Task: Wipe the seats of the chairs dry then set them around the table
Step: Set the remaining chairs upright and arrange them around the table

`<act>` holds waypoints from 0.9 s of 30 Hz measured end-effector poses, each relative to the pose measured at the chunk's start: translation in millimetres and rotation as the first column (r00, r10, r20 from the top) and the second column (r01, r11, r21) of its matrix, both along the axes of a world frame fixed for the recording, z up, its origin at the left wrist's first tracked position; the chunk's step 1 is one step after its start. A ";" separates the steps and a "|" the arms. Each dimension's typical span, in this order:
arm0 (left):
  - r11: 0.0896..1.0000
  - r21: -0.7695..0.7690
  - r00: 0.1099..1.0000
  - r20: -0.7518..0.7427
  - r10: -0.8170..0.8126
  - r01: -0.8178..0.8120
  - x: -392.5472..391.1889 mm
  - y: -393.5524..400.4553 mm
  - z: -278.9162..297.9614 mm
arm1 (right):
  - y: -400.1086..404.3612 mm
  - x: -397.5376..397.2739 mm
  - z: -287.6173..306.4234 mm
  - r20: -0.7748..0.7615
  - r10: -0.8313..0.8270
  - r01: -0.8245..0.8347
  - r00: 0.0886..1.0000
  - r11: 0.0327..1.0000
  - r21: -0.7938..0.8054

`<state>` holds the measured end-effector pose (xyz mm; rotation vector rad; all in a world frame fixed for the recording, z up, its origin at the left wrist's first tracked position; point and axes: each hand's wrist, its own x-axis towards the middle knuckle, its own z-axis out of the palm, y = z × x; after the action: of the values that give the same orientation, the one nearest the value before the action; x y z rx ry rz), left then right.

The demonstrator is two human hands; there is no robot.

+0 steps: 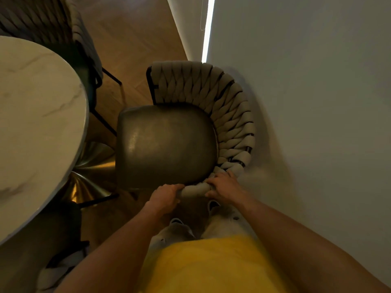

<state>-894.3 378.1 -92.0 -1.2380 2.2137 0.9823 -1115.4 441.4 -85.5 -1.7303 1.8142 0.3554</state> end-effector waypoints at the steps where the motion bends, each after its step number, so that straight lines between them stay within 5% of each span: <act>1: 1.000 -0.014 1.000 -0.004 0.010 -0.010 -0.9 1.6 0.1 | -0.7 -6.7 0.7 0.011 -0.012 0.012 1.000 1.000 -0.019; 8: 0.996 0.028 0.986 0.150 0.077 -0.082 -51.3 10.0 -6.6 | -5.4 -90.5 10.1 -0.138 0.046 -0.057 0.989 0.996 -0.073; 12: 0.988 0.094 0.991 0.071 0.113 -0.120 -111.2 21.6 -1.2 | -16.1 -125.9 10.8 -0.093 0.038 -0.039 0.995 0.999 -0.011; 16: 0.985 0.016 0.972 0.164 0.167 -0.172 -146.6 33.3 -6.4 | -22.3 -146.4 9.3 -0.045 0.115 -0.117 0.992 0.993 -0.026; 27: 0.980 -0.114 0.963 0.194 0.185 -0.166 -125.8 48.6 5.5 | -11.7 -130.7 -1.9 0.050 0.131 -0.130 0.990 0.991 -0.020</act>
<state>-1020.1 426.8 -86.5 -1.5289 2.0407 0.7786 -1246.0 429.7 -87.4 -1.8578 1.6767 0.3464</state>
